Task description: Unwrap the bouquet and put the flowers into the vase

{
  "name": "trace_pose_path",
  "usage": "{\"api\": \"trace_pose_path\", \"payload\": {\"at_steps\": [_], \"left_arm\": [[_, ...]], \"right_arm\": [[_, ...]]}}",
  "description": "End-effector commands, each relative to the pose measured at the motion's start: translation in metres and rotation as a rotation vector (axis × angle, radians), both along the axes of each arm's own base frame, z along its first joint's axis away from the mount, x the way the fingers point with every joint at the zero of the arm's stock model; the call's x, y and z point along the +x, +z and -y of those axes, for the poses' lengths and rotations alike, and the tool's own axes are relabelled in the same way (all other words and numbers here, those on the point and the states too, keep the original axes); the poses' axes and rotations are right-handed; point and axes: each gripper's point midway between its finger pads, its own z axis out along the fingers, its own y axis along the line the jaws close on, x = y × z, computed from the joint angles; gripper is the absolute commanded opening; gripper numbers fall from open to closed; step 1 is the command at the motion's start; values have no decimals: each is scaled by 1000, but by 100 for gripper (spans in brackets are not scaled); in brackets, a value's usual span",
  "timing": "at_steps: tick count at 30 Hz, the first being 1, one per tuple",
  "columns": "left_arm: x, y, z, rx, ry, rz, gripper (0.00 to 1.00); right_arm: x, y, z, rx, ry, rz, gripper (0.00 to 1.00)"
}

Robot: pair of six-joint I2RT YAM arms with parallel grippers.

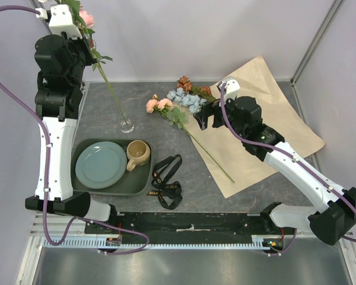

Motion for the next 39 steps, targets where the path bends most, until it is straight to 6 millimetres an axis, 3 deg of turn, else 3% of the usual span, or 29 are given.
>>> {"api": "trace_pose_path", "payload": {"at_steps": [1, 9, 29, 39], "left_arm": [[-1, 13, -1, -33, -5, 48, 2], [5, -6, -10, -82, 53, 13, 2], [16, -87, -46, -233, 250, -114, 2], [24, -122, -48, -261, 264, -160, 2]], "right_arm": [[4, 13, -3, 25, -5, 29, 98], [6, 10, -3, 24, -8, 23, 98], [7, 0, -5, 18, -7, -3, 98], [7, -7, -5, 9, -8, -15, 98]]}}
